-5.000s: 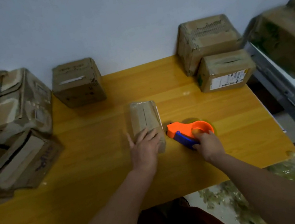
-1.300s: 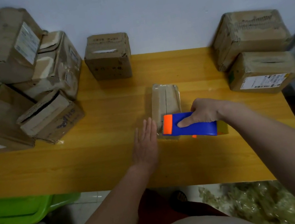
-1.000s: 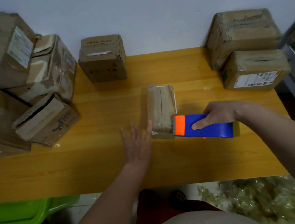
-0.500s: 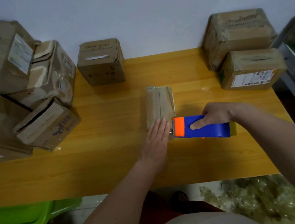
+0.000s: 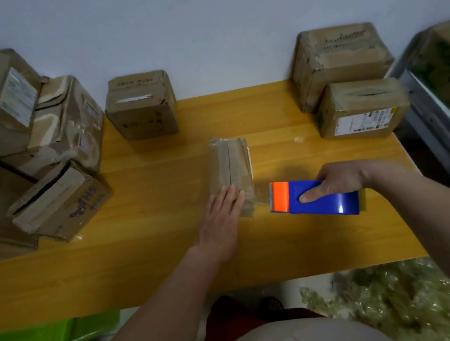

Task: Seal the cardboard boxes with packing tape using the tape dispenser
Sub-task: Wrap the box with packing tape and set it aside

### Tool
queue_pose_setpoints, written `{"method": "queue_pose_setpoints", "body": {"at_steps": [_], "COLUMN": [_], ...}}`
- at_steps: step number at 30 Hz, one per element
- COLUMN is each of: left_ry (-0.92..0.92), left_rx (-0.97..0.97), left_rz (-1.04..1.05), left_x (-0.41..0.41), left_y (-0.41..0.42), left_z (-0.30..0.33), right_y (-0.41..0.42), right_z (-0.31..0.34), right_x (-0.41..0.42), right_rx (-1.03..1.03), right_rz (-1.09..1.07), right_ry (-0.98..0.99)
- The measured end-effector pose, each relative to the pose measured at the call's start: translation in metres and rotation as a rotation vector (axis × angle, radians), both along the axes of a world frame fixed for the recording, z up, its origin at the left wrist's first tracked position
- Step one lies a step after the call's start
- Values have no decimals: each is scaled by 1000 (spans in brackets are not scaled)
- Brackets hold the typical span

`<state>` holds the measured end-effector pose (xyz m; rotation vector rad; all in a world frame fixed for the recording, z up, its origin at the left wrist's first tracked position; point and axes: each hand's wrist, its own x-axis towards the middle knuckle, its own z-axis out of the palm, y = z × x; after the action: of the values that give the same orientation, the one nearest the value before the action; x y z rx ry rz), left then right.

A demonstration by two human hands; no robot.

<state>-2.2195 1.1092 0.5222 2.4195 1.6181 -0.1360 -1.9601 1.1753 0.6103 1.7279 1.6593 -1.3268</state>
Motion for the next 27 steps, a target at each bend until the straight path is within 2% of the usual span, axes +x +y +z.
{"method": "queue_pose_setpoints", "body": {"at_steps": [4, 7, 10, 13, 16, 18, 22, 25, 27], "left_ry": [-8, 0, -13, -37, -73, -104, -249, -323, -272], "left_rx": [-42, -28, -16, -23, -50, -85, -199, -278, -162], "left_rz": [7, 12, 23, 59, 120, 216, 397, 374, 296], "left_x": [-1, 0, 2, 4, 6, 12, 39, 43, 28], "left_y": [2, 1, 1, 1, -3, -4, -2, -4, 3], "left_z": [4, 5, 5, 6, 8, 11, 24, 34, 37], "right_y": [-1, 2, 6, 5, -3, -8, -20, -23, -26], "right_z": [5, 5, -3, -19, -31, -38, -56, -71, -82], "right_x": [-6, -18, -42, -69, -56, -29, -13, -24, -30], "right_rx": [-39, -3, 114, 326, 467, 483, 587, 586, 565], "right_rz": [21, 16, 72, 171, 240, 99, -204, -299, -271], "right_ry": [-23, -115, -274, -421, -609, -588, -380, -276, -305]}}
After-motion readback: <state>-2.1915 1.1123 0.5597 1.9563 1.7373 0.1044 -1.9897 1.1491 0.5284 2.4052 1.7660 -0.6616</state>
